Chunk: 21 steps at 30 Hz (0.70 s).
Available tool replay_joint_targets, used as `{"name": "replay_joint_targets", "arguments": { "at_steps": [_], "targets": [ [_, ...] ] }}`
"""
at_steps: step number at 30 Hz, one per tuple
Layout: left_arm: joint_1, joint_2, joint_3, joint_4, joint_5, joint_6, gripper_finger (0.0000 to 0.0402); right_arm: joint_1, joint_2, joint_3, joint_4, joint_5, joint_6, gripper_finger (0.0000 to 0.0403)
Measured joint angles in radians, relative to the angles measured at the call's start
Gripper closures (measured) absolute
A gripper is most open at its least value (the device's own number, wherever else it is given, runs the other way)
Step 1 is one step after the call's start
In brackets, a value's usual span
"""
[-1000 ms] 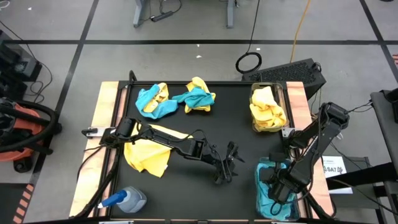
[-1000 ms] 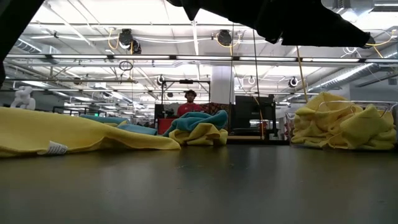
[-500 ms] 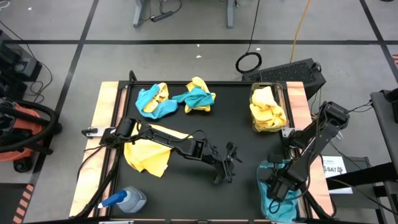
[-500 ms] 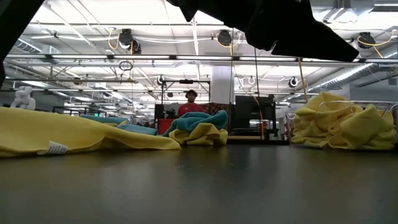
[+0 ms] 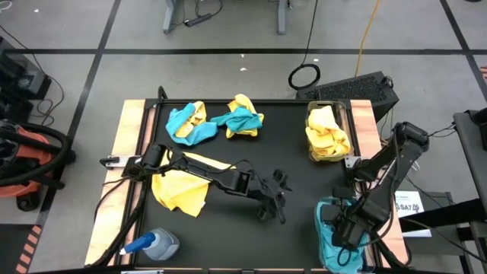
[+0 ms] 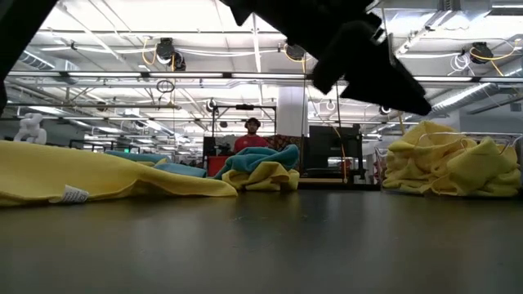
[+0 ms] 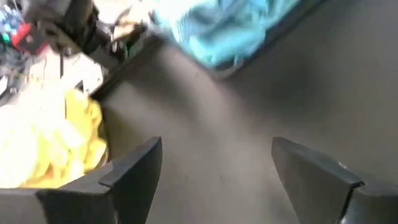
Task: Sort microfiber towel by color & place in baskets
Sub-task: Put the blue towel into the bottom transparent bin, then put the yellow towel into the top transparent bin
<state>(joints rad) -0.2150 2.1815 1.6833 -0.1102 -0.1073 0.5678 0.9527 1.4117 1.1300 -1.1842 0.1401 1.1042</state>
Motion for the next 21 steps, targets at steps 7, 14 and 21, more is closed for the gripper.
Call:
{"name": "replay_joint_targets", "arguments": {
  "at_steps": [7, 14, 21],
  "targets": [
    [0.009, -0.047, 0.0, -0.148, -0.081, 0.016, 0.0093, 0.0, 0.0, 0.13, -0.079, 0.1, -0.04, 0.0218],
    [0.015, -0.124, 0.0, -0.42, -0.128, -0.034, 0.0093, 0.0, 0.0, 0.163, -0.083, 0.207, -0.103, 0.0218],
    [0.014, -0.204, 0.0, -0.911, -0.129, -0.227, 0.0093, 0.0, 0.0, 0.163, -0.062, 0.346, -0.169, 0.0218]
  ]
}}
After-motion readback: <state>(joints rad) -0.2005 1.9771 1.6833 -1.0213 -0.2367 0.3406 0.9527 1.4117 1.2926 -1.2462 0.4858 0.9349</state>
